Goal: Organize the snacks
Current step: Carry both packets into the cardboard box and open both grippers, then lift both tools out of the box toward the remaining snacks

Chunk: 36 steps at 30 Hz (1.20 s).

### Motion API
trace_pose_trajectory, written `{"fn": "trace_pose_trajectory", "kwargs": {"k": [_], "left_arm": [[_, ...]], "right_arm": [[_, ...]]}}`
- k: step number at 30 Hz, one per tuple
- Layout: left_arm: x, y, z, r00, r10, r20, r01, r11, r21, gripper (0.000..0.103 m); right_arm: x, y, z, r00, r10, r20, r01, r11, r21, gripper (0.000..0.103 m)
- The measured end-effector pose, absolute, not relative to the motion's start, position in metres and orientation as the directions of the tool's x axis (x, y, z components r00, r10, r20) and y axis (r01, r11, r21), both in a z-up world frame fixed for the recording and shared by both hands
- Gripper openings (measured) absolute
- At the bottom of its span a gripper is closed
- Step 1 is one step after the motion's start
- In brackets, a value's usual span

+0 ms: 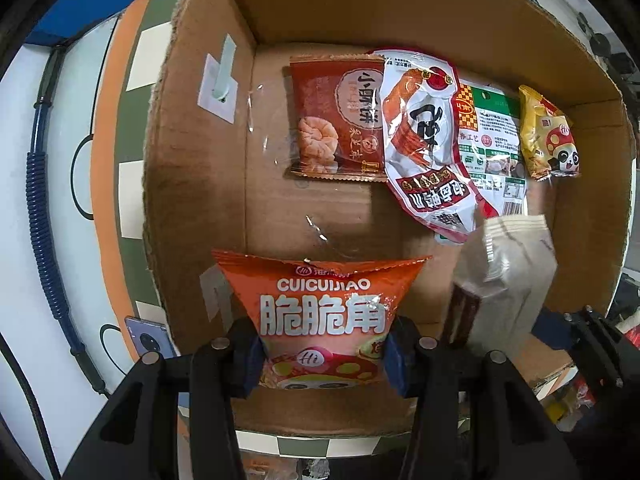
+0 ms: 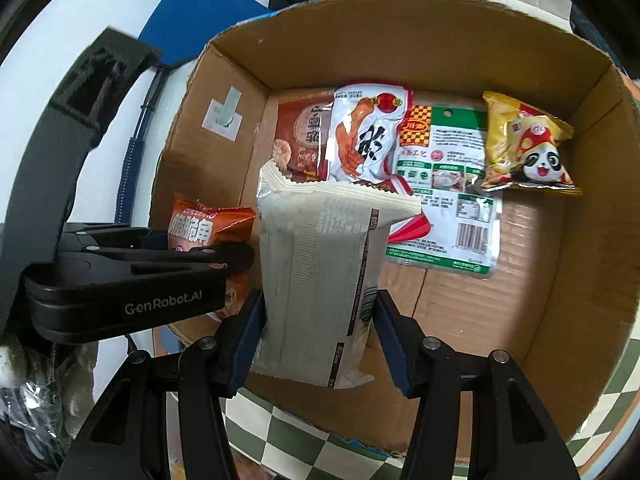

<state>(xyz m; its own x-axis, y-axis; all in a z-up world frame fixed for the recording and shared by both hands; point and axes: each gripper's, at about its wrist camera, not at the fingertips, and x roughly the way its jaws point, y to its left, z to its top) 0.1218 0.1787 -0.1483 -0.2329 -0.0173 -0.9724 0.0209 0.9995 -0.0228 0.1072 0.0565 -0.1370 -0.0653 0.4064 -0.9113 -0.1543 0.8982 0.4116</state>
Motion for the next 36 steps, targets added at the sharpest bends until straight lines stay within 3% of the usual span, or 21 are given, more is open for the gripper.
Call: {"fn": "trace_pose_trajectory", "kwargs": {"k": [5,7,9,20,36], "left_arm": [[0.126,0.180,-0.152,-0.246,-0.034,-0.969,0.007,0.999,-0.037,0.051],[0.127,0.181,-0.152,-0.237,-0.033,-0.971,0.004,0.999,-0.036,0.059],[0.127,0.181,-0.149,-0.223,-0.028,-0.974,0.006,1.000,-0.030,0.061],[0.123,0.179,-0.118,-0.152,-0.038,-0.988,0.008,0.999,-0.039,0.061],[0.067,0.168,-0.039,0.067,-0.048,-0.997,0.004,0.999,-0.048,0.061]], "right_arm": [[0.110,0.061,-0.144,-0.110,0.414,-0.904,-0.149,0.892,0.426,0.066],[0.112,0.062,-0.145,-0.117,0.415,-0.902,-0.153,0.890,0.429,0.087],[0.112,0.063,-0.145,-0.115,0.405,-0.907,-0.161,0.893,0.419,0.092],[0.114,0.054,-0.130,-0.081,0.351,-0.933,-0.162,0.919,0.360,0.095],[0.066,0.009,-0.041,0.117,0.280,-0.953,-0.157,0.952,0.261,0.095]]}}
